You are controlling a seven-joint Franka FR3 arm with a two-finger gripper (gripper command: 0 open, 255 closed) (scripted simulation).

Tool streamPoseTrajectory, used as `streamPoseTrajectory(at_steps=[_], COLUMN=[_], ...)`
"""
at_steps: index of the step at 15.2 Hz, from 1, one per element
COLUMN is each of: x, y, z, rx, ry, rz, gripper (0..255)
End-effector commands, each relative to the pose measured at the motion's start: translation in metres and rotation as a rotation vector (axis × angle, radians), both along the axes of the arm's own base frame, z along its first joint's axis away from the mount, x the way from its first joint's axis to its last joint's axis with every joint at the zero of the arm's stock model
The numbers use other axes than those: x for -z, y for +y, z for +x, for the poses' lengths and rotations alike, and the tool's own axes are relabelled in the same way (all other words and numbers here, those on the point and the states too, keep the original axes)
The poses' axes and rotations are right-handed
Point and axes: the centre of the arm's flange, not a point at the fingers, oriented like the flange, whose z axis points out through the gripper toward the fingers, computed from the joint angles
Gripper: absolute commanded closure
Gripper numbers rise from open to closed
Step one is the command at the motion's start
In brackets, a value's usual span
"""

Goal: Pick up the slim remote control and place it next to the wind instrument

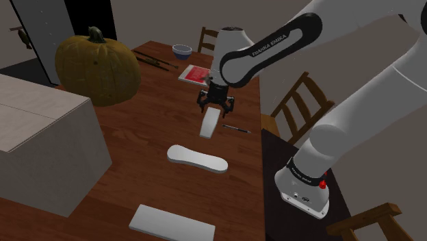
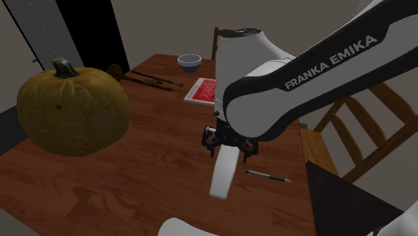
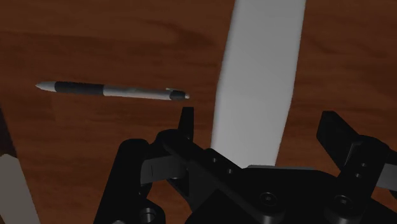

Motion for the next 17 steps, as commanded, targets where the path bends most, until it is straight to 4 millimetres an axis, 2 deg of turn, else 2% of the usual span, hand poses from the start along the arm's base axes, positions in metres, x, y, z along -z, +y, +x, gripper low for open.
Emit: streamPoseTrajectory(at_steps=[1, 8, 15, 16, 17], x=[0.015, 0.050, 0.049, 0.049, 0.049], y=[0.002, 0.002, 0.002, 0.002, 0.002], z=[0.005, 0.005, 0.005, 0.005, 0.005], rx=[0.048, 0.047, 0.048, 0.048, 0.048], ry=[-0.008, -0.008, -0.008, -0.008, -0.008], rz=[-0.002, -0.002, -0.002, -0.002, -0.002], gripper=[0, 0, 0, 255, 255])
